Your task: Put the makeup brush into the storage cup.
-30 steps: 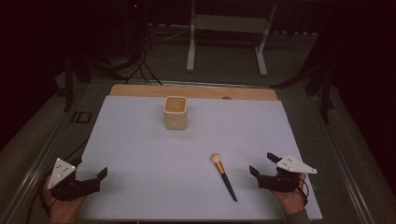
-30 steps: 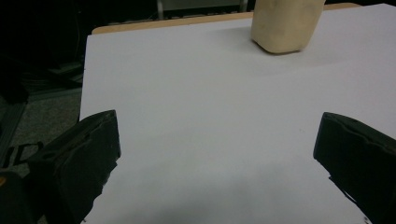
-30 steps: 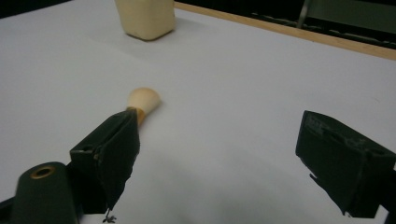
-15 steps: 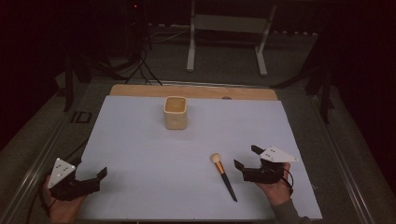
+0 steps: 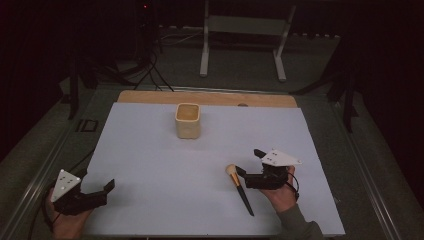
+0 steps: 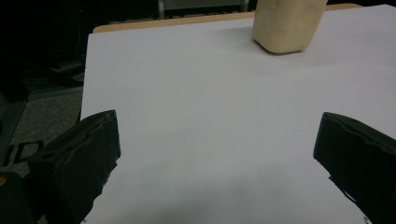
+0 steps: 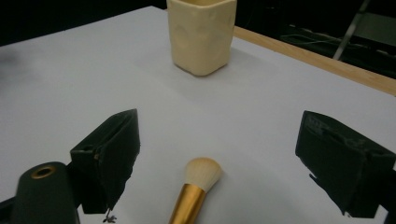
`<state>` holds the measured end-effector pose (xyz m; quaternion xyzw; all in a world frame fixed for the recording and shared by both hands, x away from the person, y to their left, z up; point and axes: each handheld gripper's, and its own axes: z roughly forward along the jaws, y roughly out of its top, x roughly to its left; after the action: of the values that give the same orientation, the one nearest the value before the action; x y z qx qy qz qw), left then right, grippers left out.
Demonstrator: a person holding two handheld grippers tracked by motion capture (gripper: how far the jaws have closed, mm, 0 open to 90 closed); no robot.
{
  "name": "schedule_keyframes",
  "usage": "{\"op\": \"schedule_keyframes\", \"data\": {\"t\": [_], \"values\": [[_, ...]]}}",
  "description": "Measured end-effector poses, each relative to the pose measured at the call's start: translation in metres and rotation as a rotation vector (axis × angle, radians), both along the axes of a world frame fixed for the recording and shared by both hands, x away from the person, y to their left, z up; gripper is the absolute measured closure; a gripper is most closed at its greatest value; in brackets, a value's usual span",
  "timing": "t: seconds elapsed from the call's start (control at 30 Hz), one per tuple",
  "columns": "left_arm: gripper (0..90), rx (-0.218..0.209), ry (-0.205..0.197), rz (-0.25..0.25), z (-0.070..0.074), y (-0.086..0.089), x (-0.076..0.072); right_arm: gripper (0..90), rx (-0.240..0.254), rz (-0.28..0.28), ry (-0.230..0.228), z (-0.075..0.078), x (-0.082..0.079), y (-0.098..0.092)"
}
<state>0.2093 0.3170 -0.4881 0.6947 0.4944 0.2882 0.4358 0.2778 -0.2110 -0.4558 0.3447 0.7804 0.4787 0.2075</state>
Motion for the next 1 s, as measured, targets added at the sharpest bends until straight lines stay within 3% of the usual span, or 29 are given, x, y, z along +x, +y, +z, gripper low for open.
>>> {"op": "schedule_keyframes", "data": {"t": [0.2,0.5,1.0], "values": [[1.8,-0.001,-0.003,0.000,0.000,0.000,0.000,13.7,-0.015,0.014,0.035,-0.001,0.006,0.011],[1.8,0.000,-0.004,0.001,0.000,0.000,0.000,13.7,-0.025,0.033,0.047,-0.003,0.009,0.025],[1.8,-0.002,-0.003,-0.002,0.000,0.000,0.000,13.4,-0.069,0.039,0.103,-0.010,0.010,0.031]]}}
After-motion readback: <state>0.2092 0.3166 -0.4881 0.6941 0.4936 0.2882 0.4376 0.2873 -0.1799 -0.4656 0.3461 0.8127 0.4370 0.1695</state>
